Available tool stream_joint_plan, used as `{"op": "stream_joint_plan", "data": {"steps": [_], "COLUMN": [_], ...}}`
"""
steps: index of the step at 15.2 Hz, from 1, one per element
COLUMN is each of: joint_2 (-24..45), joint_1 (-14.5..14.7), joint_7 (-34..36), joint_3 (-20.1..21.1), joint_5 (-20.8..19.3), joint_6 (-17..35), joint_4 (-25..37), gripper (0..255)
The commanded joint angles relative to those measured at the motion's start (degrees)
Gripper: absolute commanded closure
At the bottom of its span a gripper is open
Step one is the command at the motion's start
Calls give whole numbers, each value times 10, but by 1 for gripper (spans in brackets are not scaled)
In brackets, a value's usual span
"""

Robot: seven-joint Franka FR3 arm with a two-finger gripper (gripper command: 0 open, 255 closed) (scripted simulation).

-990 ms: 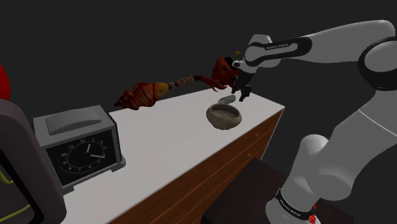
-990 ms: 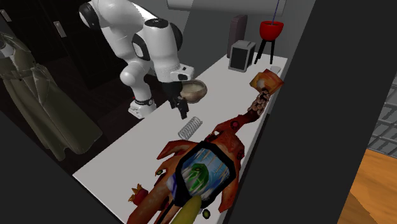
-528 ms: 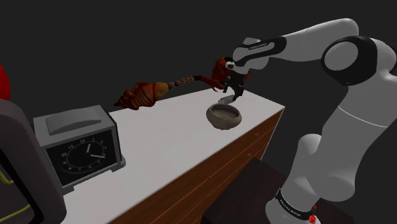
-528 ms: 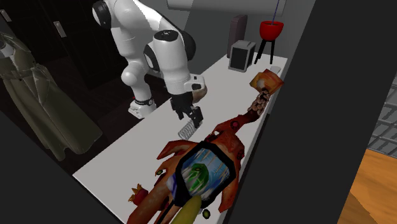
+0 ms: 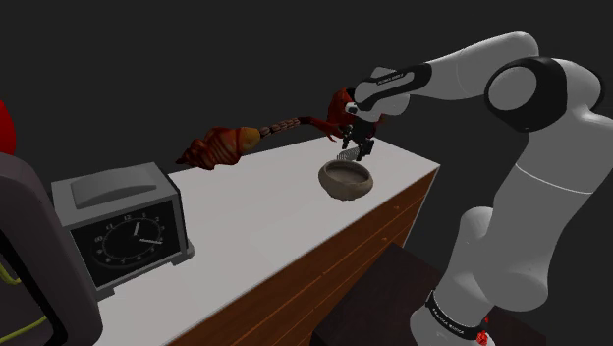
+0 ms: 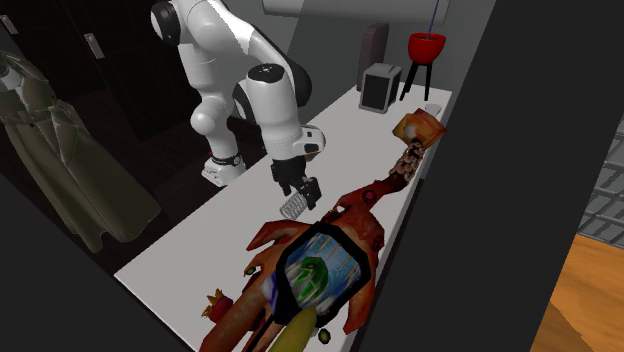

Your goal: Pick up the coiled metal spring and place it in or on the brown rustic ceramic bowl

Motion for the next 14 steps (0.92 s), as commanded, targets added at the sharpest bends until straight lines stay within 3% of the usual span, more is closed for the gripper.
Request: {"op": "stream_joint_plan", "data": {"steps": [1,4,5,14], "joint_2": [0,0,0,0], "joint_1": [0,0,0,0], "joint_7": [0,0,0,0], "joint_3": [0,0,0,0], "joint_5": [0,0,0,0], "joint_6": [1,1,1,1], "joint_4": [-1,-1,-1,-1], "gripper": [0,0,255,255]}}
